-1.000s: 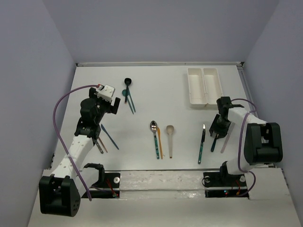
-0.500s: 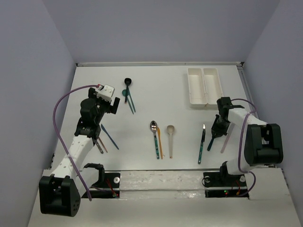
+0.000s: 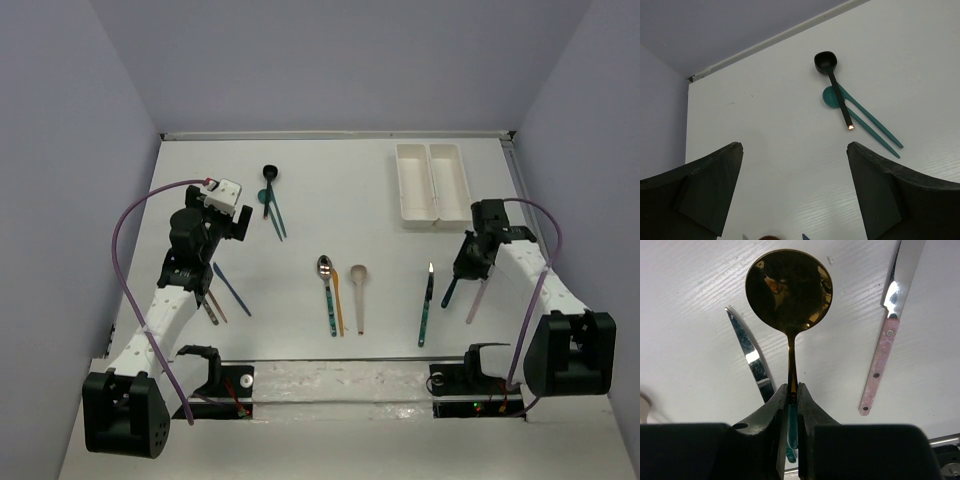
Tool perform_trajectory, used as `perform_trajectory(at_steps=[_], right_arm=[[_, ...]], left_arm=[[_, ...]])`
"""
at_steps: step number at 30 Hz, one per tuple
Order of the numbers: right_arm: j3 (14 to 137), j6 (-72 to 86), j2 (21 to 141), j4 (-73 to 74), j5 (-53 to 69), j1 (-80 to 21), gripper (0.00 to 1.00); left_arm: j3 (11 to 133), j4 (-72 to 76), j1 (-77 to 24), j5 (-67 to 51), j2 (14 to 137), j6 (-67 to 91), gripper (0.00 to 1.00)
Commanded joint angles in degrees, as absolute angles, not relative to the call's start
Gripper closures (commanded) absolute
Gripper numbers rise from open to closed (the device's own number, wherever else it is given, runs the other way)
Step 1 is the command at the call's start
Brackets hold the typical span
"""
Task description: Sort the eating utensils into containers
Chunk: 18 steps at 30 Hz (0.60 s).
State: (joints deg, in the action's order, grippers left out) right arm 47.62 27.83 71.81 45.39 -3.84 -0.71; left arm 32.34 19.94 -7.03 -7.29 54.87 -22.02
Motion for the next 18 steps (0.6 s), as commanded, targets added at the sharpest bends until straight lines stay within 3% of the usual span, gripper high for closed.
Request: perform_trajectory(at_steps=[1, 4, 9, 18], right_arm=[[54.13, 25.76, 66.63, 48.78, -4.75, -0.35, 1.0], [60.01, 21.3, 63.37, 45.71, -4.48, -0.35, 1.0], [70.73, 11.53, 68.54, 35.25, -6.23, -0.35, 1.0], [98.4, 0.71, 99.21, 33.22, -10.62, -0.35, 1.0]], left_arm=[[31.99, 22.06, -6.77, -6.85, 53.96, -22.76, 0.01], [32.17, 22.06, -6.68, -6.94, 54.4, -22.85, 0.01], [32.08, 21.97, -6.68, -7.12, 54.75, -22.76, 0.01], [31.82, 21.97, -6.59, -6.94, 55.81, -22.76, 0.01]])
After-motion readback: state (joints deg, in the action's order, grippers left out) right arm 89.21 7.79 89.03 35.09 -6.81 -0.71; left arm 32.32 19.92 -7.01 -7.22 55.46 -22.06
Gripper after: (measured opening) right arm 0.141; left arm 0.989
